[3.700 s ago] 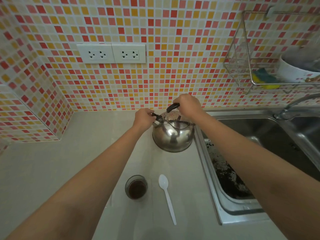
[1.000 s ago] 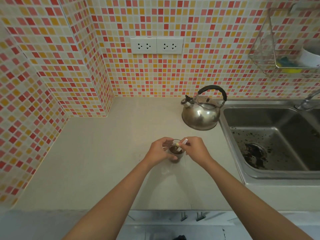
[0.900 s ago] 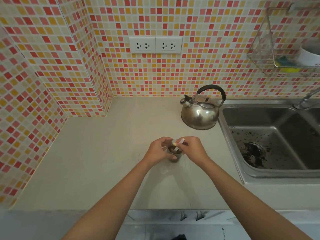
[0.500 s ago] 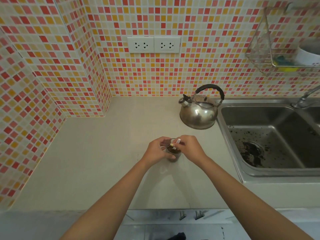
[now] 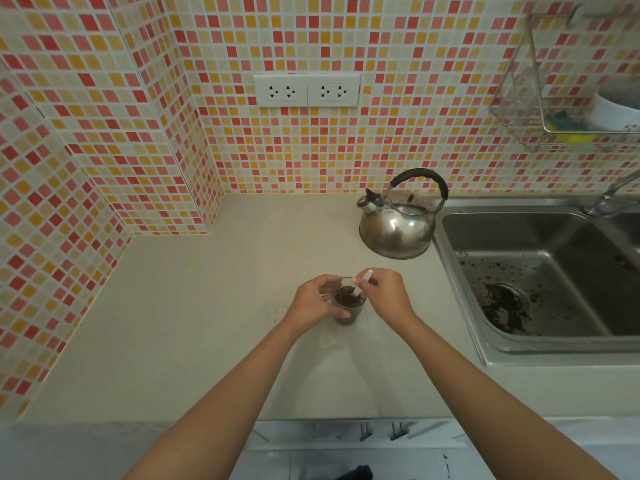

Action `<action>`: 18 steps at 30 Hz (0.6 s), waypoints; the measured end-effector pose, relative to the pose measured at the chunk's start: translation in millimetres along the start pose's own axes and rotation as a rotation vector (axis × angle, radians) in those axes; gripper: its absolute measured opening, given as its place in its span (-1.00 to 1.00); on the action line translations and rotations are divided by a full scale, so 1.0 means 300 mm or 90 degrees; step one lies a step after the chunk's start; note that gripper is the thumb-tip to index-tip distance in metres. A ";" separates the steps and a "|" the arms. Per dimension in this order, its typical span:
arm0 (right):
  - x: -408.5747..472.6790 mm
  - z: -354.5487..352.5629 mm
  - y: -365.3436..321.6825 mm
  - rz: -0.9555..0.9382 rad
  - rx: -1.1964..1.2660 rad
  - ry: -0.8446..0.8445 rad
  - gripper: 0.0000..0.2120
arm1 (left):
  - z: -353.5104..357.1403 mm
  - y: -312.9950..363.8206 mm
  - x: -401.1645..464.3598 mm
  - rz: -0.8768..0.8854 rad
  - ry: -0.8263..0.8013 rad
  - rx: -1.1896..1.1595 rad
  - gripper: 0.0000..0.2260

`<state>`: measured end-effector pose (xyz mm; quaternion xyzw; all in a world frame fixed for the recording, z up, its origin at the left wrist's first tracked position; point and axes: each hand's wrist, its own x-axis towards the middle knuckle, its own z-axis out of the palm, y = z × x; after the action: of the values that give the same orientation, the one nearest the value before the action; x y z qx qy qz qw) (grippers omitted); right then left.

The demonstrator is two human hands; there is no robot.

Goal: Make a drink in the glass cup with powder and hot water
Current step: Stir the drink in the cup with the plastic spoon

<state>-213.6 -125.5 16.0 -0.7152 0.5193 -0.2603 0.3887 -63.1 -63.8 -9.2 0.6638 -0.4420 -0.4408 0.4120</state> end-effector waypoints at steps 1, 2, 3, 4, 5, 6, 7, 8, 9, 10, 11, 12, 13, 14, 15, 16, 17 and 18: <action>0.000 -0.002 0.007 0.004 -0.008 0.011 -0.84 | 0.000 0.001 0.000 0.000 -0.001 0.005 -0.33; -0.001 -0.002 0.011 0.010 -0.014 0.015 -0.84 | 0.000 0.002 0.000 0.000 -0.002 0.006 -0.33; -0.003 0.001 0.014 0.016 -0.016 0.012 -0.83 | 0.000 0.001 0.000 0.000 -0.002 0.002 -0.33; -0.006 0.007 0.014 0.021 -0.006 0.004 -0.83 | -0.001 -0.001 0.000 0.000 0.000 -0.004 -0.32; -0.007 0.013 0.010 0.024 0.013 -0.006 -0.84 | -0.001 -0.002 0.000 0.001 0.001 -0.009 -0.32; -0.009 0.017 0.006 0.023 0.034 -0.016 -0.86 | -0.001 -0.004 -0.001 0.000 0.002 -0.012 -0.32; -0.008 0.018 0.002 0.016 0.046 -0.022 -0.87 | -0.001 -0.005 0.000 0.000 0.002 -0.012 -0.32; -0.006 0.017 0.001 0.006 0.047 -0.024 -0.88 | 0.000 -0.006 -0.001 -0.001 0.003 -0.012 -0.32; -0.003 0.012 0.002 -0.003 0.040 -0.022 -0.88 | 0.000 -0.007 0.000 -0.001 0.003 -0.011 -0.32; 0.000 0.006 0.005 -0.008 0.028 -0.015 -0.88 | 0.001 -0.007 -0.001 -0.002 0.003 -0.009 -0.32; 0.002 0.000 0.010 -0.007 0.016 -0.007 -0.87 | 0.001 -0.007 -0.001 -0.002 0.003 -0.007 -0.31; 0.003 -0.004 0.016 -0.001 0.005 0.001 -0.87 | 0.001 -0.007 0.000 -0.003 0.002 -0.004 -0.31; 0.004 -0.005 0.022 0.009 -0.001 0.009 -0.86 | 0.001 -0.007 -0.001 -0.004 0.002 -0.003 -0.30; 0.002 -0.004 0.025 0.021 0.000 0.014 -0.86 | 0.002 -0.008 -0.001 -0.005 0.004 -0.003 -0.30; -0.001 -0.001 0.025 0.037 0.011 0.019 -0.86 | 0.002 -0.008 -0.001 -0.006 0.006 -0.005 -0.30; -0.005 0.004 0.026 0.055 0.029 0.023 -0.87 | 0.002 -0.009 -0.001 -0.006 0.009 -0.007 -0.30; -0.007 0.008 0.025 0.072 0.050 0.030 -0.86 | 0.003 -0.009 0.000 -0.006 0.011 -0.009 -0.31; -0.009 0.009 0.024 0.084 0.073 0.040 -0.86 | 0.004 -0.010 0.000 -0.006 0.012 -0.012 -0.31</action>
<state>-216.2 -123.3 8.5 -0.6475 0.5613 -0.2860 0.4290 -63.7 -63.3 -12.4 0.6658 -0.4309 -0.4408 0.4203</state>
